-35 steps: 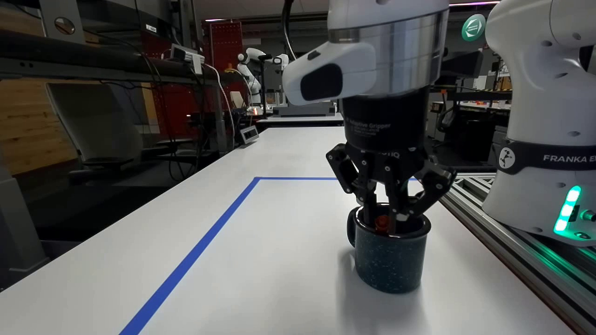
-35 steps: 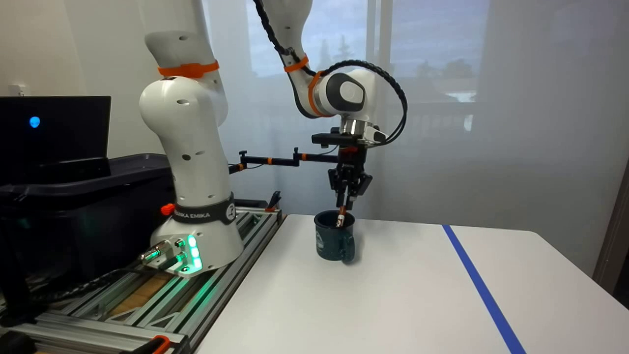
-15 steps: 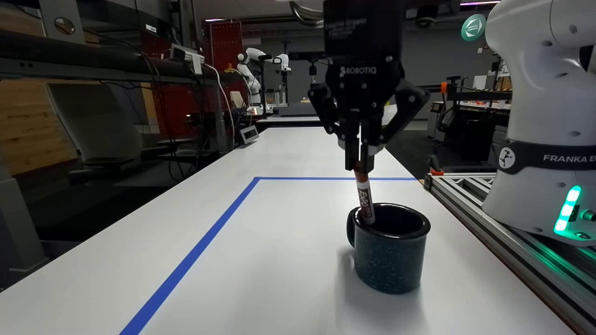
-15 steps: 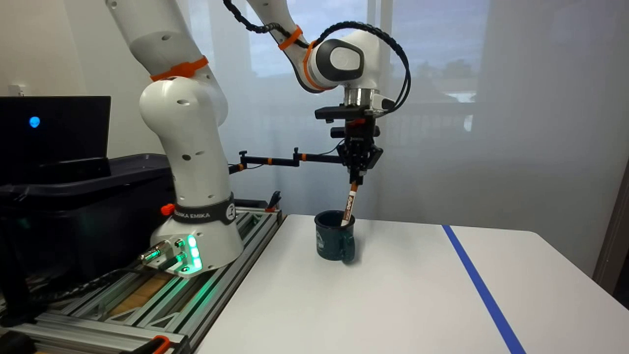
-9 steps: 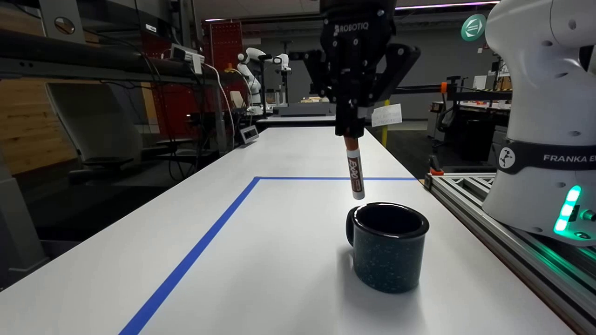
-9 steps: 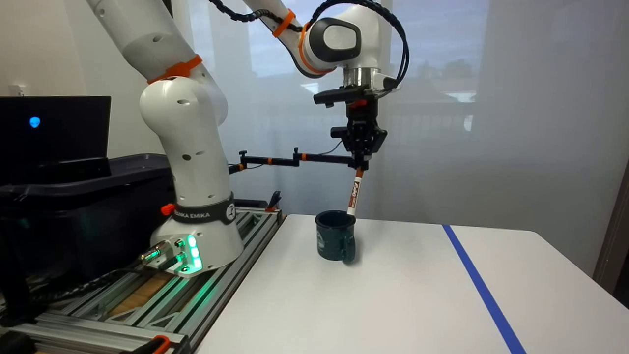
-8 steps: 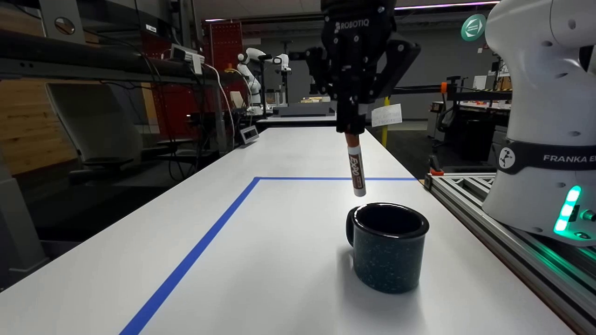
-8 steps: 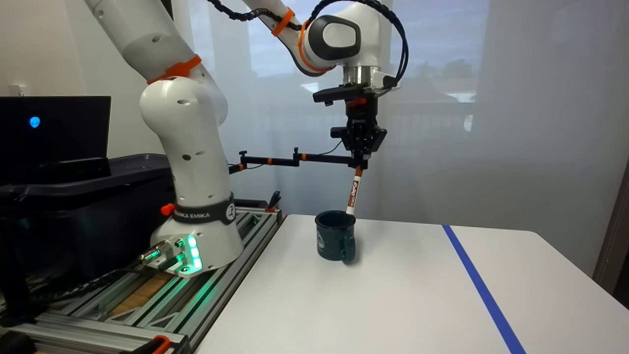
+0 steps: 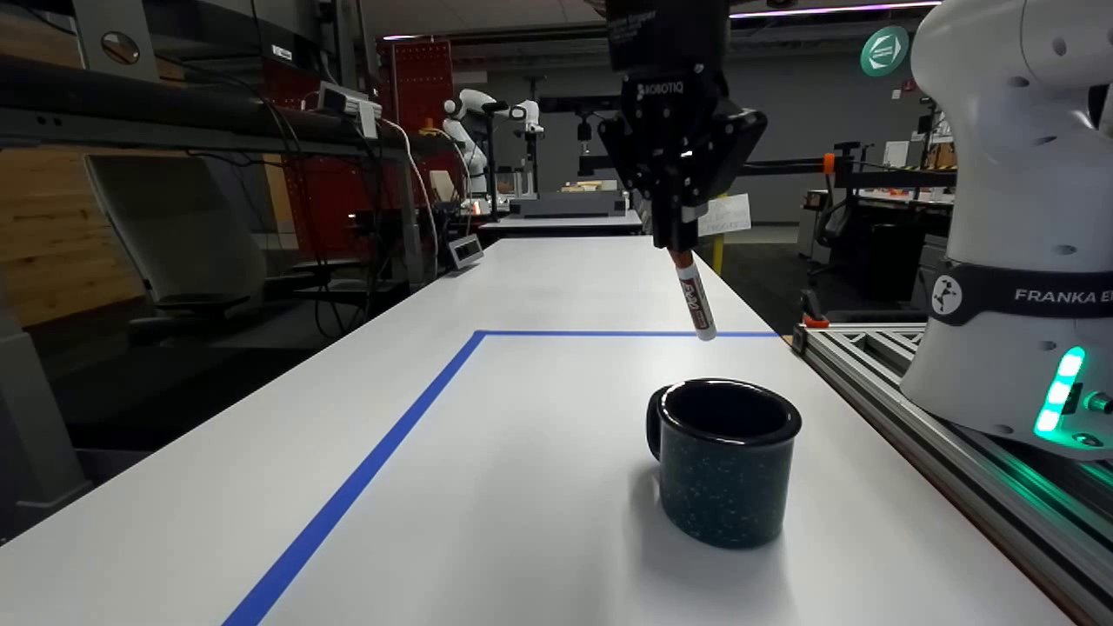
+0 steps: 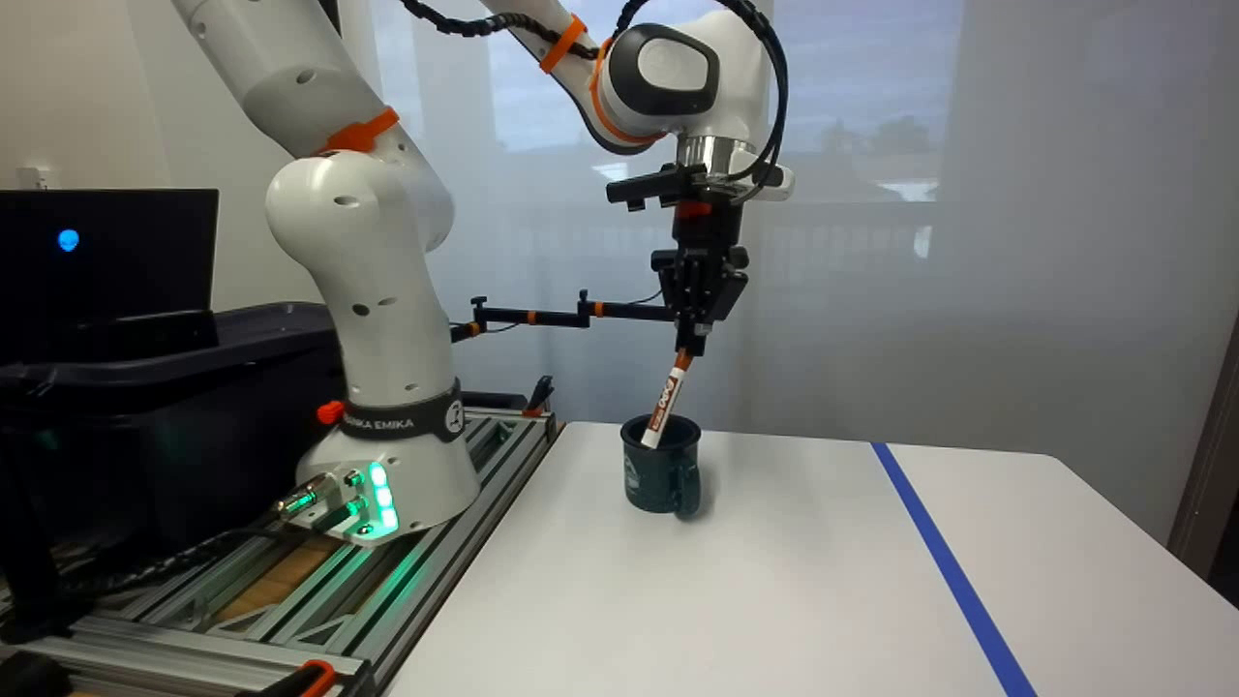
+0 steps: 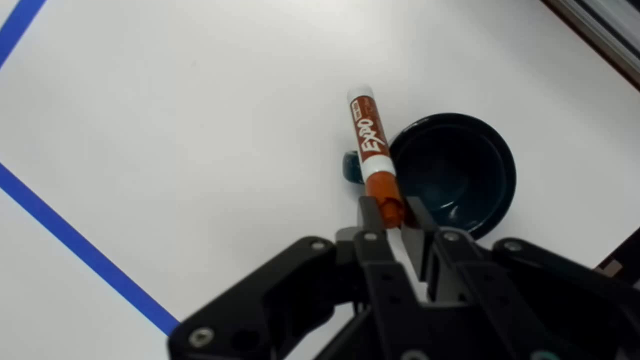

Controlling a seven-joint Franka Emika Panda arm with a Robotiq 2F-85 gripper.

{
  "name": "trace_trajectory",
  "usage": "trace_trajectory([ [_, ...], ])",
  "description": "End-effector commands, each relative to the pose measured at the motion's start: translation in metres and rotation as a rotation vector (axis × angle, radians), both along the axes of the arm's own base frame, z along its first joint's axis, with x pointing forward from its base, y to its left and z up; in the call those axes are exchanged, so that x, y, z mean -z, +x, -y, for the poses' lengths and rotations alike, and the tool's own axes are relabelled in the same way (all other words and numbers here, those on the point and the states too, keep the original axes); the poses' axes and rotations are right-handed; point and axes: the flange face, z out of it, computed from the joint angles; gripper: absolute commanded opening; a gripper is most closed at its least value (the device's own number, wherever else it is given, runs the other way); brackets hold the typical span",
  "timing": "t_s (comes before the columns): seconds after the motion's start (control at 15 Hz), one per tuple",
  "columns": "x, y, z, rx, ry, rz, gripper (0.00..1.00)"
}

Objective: Remove the marker from the cup and put it on the table inside the blue border

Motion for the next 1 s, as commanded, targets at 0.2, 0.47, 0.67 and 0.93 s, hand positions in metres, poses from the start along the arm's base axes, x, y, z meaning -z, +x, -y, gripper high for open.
trace_trajectory([
  [0.2,0.035,0.014,0.027,0.195,-0.072,-0.003,0.04],
  [0.47,0.079,0.024,0.043,0.305,-0.101,0.007,0.04],
  [0.67,0.117,0.031,0.061,0.373,-0.081,0.004,0.04],
  [0.93,0.161,0.036,0.075,0.41,-0.009,0.026,0.04],
])
